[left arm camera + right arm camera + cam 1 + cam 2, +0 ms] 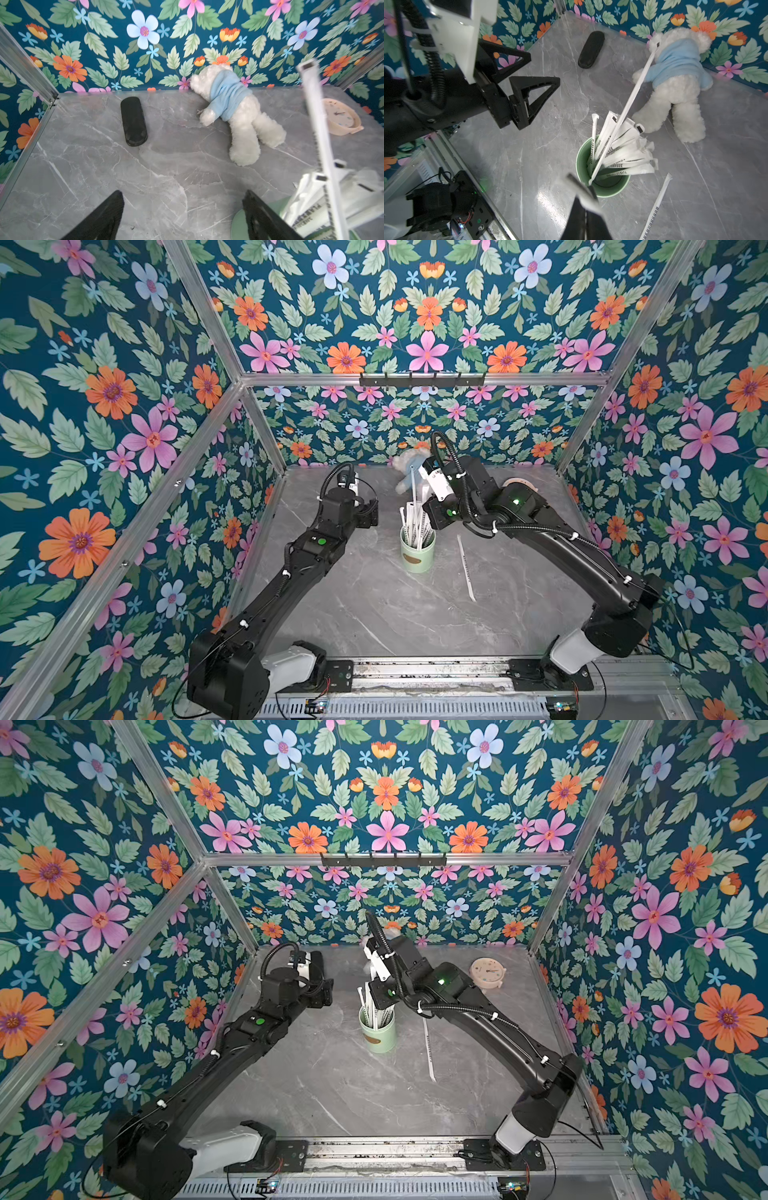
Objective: Take the straws out of the storage container
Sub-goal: Pick up the straw from the container, then place the straw at the center of the board.
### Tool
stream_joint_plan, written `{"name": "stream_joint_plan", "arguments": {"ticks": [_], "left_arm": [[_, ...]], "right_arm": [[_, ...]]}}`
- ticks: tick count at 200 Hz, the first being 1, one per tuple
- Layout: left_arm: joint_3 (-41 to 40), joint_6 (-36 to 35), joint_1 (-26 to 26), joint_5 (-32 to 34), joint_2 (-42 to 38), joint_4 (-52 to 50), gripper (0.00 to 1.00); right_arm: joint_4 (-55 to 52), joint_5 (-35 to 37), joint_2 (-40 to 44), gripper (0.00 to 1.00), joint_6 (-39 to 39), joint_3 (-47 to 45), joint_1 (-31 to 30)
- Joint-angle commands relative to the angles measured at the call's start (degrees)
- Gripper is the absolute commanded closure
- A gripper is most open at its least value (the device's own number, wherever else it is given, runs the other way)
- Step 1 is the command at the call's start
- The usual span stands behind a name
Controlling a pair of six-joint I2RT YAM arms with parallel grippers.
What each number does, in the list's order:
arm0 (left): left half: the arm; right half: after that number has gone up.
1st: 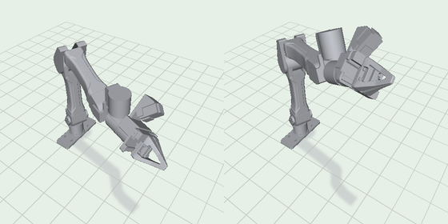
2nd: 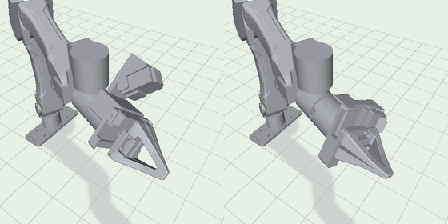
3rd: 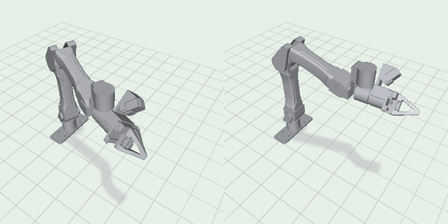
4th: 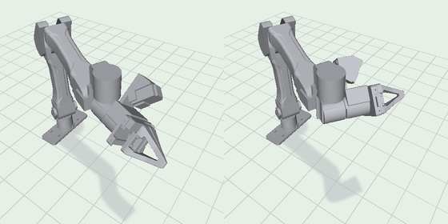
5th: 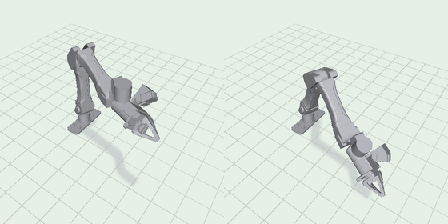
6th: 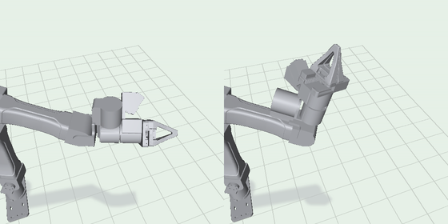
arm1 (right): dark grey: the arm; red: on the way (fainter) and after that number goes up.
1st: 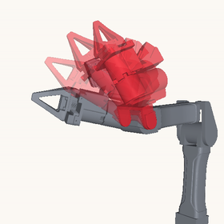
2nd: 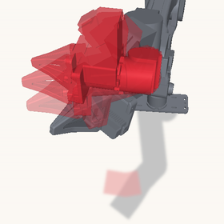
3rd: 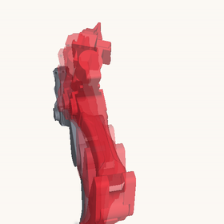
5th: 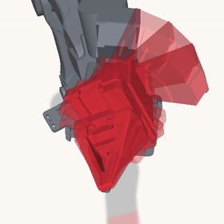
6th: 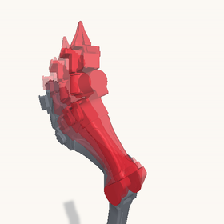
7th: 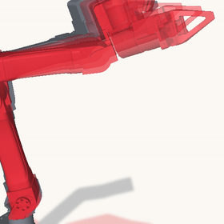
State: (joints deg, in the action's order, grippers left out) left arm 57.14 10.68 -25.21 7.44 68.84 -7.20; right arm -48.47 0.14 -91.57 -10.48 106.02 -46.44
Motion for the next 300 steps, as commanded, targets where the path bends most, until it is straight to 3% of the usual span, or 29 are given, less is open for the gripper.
{"name": "stream_joint_plan", "arguments": {"ticks": [1, 98, 185, 207, 276, 300], "left_arm": [[1.2, 0.7, 0.0, -1.4, -0.4, 1.0, 0.08], [-2.1, 0.2, 0.0, -1.6, -3.3, 2.8, 0.07], [-2.4, -0.2, 0.1, -1.2, -3.0, 2.8, 0.07], [-2.6, -0.4, 0.0, -0.7, -3.1, 2.8, 0.07], [-2.8, -0.7, 0.1, -0.7, -3.8, 3.0, 0.07], [-2.8, -0.8, 0.1, -0.7, -3.9, 3.0, 0.07]], "right_arm": [[-2.6, 0.4, -0.2, 0.94, 1.0, 1.6, 0.1], [-0.4, 1.4, -7.6, 0.96, 1.2, 0.2, 0.3], [-11.8, -7.9, -1.9, 0.97, 2.6, 1.9, 0.6], [-11.3, -14.9, 0.6, 0.97, 2.6, -1.2, 1.5], [5.6, -54.9, 13.1, 0.98, 1.2, -20.4, 9.6], [10.0, -62.6, 15.9, 0.98, -0.4, -23.8, 11.3]]}}
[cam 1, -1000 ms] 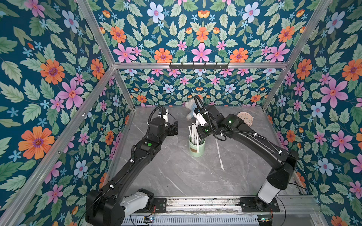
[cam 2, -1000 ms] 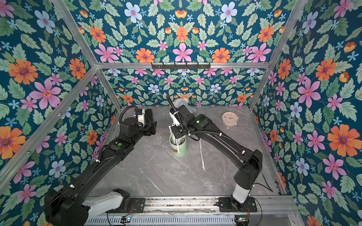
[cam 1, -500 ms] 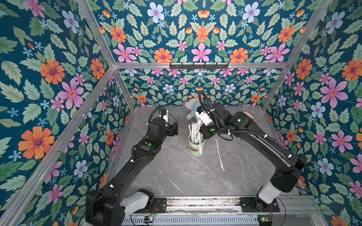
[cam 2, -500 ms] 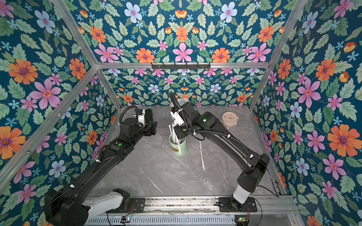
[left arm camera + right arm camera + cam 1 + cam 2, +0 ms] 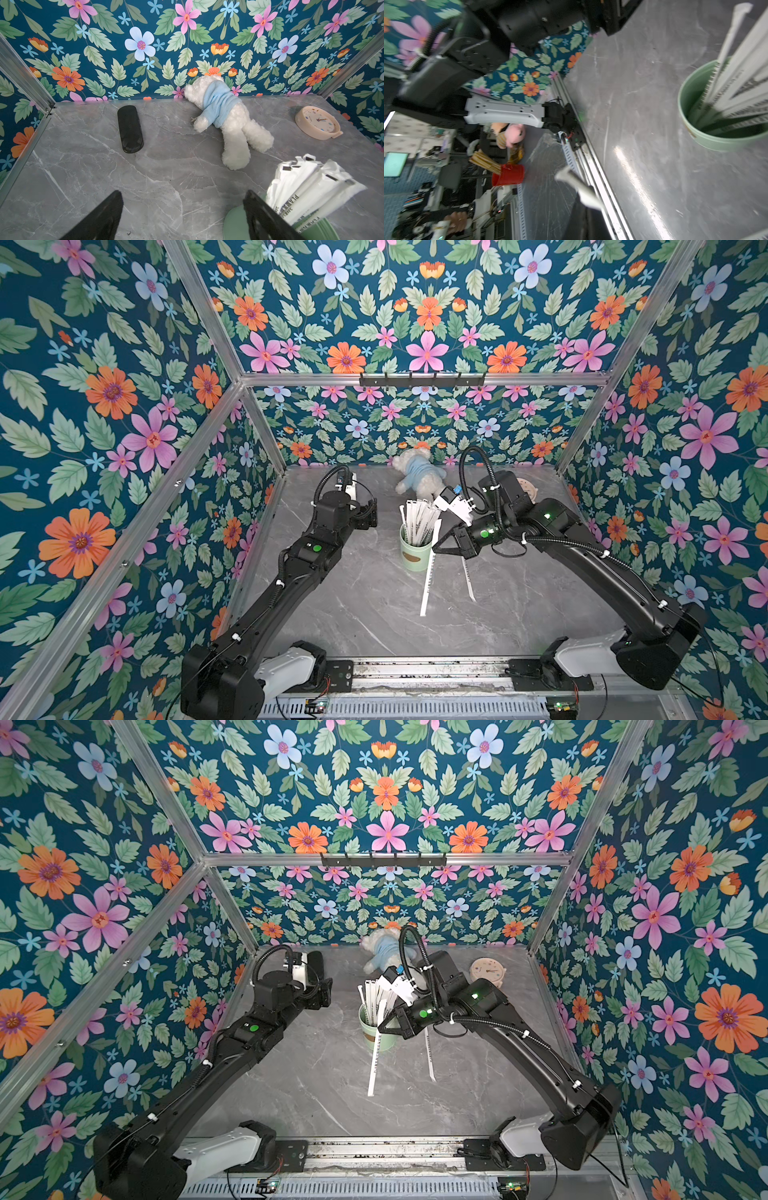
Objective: Take the straws out of the storage container
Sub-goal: Place the straw at the center of the board.
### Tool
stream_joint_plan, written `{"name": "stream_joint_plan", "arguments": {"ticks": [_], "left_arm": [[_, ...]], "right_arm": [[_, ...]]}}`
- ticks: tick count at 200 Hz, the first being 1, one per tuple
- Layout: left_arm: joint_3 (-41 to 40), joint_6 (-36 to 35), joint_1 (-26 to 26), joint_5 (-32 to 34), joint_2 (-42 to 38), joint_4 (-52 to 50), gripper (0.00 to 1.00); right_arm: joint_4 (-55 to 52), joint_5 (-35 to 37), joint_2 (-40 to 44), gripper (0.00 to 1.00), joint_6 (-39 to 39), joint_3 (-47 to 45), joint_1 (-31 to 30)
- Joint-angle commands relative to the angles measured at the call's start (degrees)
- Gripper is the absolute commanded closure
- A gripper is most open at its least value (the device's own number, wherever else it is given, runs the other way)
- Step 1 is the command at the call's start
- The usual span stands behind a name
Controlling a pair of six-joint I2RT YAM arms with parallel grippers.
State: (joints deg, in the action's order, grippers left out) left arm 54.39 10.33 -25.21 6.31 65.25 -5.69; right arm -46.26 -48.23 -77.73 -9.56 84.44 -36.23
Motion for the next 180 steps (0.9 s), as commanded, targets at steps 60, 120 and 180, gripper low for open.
{"name": "stream_joint_plan", "arguments": {"ticks": [60, 120, 180], "left_arm": [[-0.1, -0.7, 0.1, 0.4, -0.6, 1.5, 0.07], [-0.2, -0.7, 0.0, 0.3, -0.7, 1.5, 0.07], [-0.3, -0.9, -0.1, 0.2, -0.7, 1.5, 0.07]], "right_arm": [[-3.5, -10.4, 1.2, 0.98, 1.0, 0.8, 6.3], [-28.7, 20.5, -10.4, 0.98, 2.9, 14.1, 9.8], [-41.6, 40.6, -26.2, 0.98, 1.1, 22.3, 11.0]]}}
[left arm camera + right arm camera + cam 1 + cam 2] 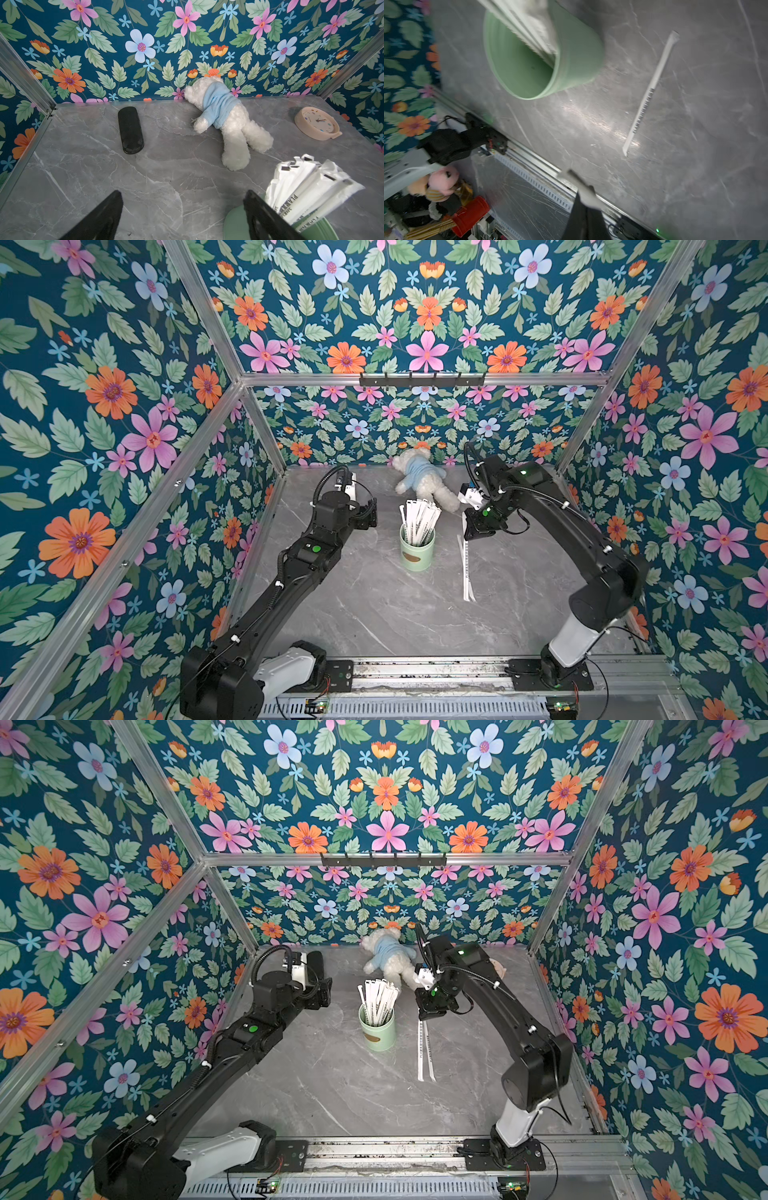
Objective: Take the straws out of the storage container
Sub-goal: Place the straw at the center of the board.
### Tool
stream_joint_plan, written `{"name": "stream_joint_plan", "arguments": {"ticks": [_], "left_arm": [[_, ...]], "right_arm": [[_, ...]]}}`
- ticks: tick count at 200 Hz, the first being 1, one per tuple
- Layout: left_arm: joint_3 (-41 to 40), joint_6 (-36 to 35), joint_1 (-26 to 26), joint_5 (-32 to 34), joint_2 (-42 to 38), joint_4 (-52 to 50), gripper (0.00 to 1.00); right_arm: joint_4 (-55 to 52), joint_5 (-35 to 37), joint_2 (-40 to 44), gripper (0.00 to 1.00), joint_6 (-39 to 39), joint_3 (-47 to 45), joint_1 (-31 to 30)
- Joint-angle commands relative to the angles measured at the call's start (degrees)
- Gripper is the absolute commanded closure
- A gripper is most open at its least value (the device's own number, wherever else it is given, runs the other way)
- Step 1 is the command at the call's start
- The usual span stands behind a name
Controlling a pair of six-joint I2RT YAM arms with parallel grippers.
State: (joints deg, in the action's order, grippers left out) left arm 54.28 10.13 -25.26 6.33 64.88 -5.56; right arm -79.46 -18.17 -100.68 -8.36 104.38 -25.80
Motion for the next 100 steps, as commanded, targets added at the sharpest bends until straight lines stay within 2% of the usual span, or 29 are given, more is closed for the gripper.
{"name": "stream_joint_plan", "arguments": {"ticks": [1, 41, 100], "left_arm": [[-0.2, -0.7, -0.1, 0.2, -0.3, 1.3, 0.07], [-0.3, -0.8, -0.3, 0.2, -0.2, 1.3, 0.07], [-0.3, -1.2, -0.5, 0.8, 0.3, 1.3, 0.07]], "right_arm": [[-8.4, 10.6, -3.2, 0.98, -0.1, 2.4, 0.5], [-11.7, 15.8, -11.6, 0.99, -0.6, 6.8, 1.6], [-9.2, 13.6, -20.2, 0.98, -0.5, 7.9, 4.7]]}}
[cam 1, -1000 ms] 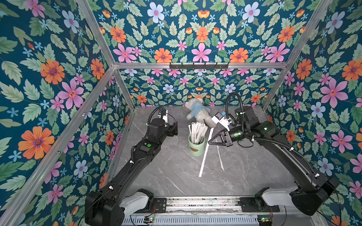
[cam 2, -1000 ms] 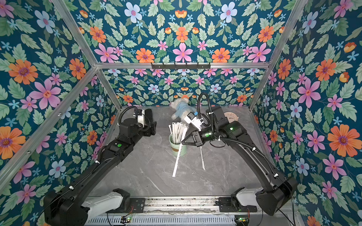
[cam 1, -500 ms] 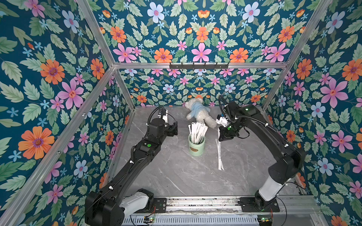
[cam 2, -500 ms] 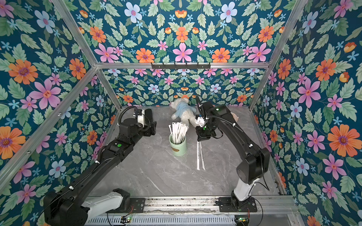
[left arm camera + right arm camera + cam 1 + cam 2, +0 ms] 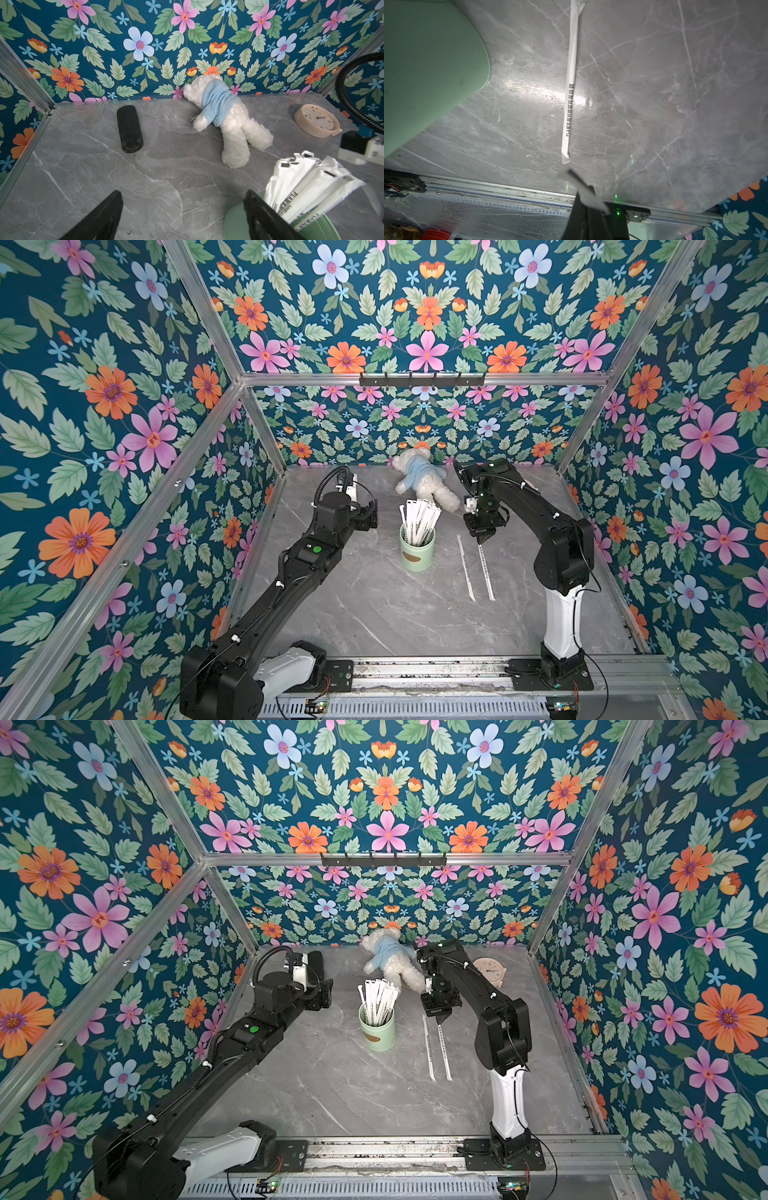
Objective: Take the straws out of the storage container
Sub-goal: Place the straw at the center of the board.
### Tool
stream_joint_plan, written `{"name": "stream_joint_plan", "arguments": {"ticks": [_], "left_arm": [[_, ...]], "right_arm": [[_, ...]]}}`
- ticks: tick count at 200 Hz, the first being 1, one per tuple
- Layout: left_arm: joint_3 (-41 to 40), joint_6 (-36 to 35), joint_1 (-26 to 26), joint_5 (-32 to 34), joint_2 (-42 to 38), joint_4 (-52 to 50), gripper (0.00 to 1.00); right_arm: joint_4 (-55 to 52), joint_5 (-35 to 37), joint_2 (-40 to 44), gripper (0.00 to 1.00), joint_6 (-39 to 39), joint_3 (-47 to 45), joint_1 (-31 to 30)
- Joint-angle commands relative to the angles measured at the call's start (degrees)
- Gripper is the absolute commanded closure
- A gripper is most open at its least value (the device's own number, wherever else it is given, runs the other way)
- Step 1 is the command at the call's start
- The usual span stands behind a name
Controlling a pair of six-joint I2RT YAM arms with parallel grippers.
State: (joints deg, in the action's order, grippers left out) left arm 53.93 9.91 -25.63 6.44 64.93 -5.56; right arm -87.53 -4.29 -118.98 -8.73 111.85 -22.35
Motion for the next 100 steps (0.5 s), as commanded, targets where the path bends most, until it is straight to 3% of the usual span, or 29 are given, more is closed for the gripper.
{"name": "stream_joint_plan", "arguments": {"ticks": [1, 100], "left_arm": [[0.0, -0.9, -0.1, 0.8, 0.3, 1.3, 0.07], [-0.1, -1.5, -0.3, 1.6, 1.2, 1.3, 0.07]], "right_arm": [[-1.0, -0.4, -2.0, 0.98, -0.1, 0.5, 1.3], [1.7, -4.8, -11.2, 0.95, 0.7, 2.8, 3.5]]}}
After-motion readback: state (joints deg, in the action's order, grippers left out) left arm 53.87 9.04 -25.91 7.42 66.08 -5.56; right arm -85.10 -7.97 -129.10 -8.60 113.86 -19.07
